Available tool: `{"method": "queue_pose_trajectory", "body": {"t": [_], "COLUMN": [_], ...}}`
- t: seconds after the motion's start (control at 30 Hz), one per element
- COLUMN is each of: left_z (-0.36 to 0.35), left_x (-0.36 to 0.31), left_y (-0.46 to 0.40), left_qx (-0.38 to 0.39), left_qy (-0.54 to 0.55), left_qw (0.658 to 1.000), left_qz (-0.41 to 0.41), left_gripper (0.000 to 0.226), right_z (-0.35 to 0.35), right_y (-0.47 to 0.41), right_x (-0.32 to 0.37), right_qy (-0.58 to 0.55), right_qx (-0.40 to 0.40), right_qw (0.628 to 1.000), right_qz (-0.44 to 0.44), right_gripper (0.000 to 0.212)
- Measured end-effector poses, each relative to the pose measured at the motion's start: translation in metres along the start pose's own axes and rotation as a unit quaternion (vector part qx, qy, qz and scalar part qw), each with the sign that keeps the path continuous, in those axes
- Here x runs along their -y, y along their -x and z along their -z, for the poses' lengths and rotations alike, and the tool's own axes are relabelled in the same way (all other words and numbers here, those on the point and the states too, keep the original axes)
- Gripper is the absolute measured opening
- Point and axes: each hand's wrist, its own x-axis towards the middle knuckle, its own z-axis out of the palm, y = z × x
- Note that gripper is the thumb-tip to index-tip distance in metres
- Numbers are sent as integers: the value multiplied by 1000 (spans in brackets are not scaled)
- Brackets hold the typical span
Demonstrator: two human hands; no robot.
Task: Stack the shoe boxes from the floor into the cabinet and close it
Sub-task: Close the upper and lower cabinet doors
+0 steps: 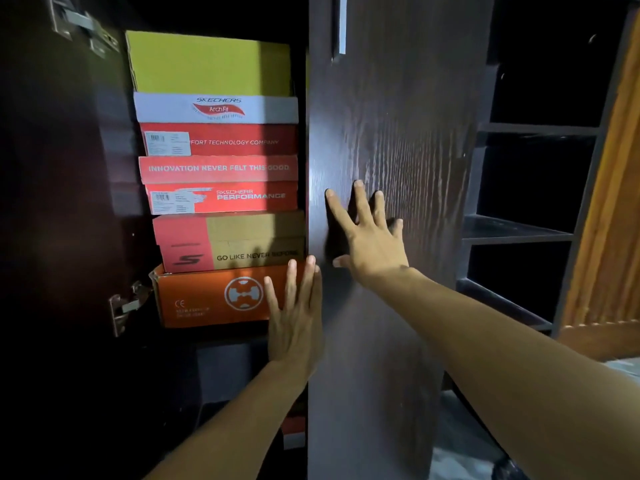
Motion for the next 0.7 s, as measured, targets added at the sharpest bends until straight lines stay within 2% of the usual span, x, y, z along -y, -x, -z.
{"method": "queue_pose_trajectory", "body": {"t": [0.17, 0.43, 0.57, 0.7], "left_z": [-9, -25, -12, 19], "left_x": [14, 22, 20, 28], "left_y": [-24, -38, -36, -34], "left_qx": [64, 88, 131, 159], "left_qy": [-46, -45, -30, -36], "left_qw": [997, 995, 991, 985], "left_qz": [-5, -5, -8, -46], "left_gripper": [112, 106, 118, 106], "right_z": [-21, -46, -31, -6], "right_y": [-24, -36, -33, -29], "right_x": [-7, -18, -15, -9], "right_qy": [52, 63, 61, 56], "right_qx": [-3, -33, 3, 49], "right_qw": [999, 997, 998, 997], "right_qz": [0, 8, 8, 4], "right_gripper": [122, 118, 114, 105]}}
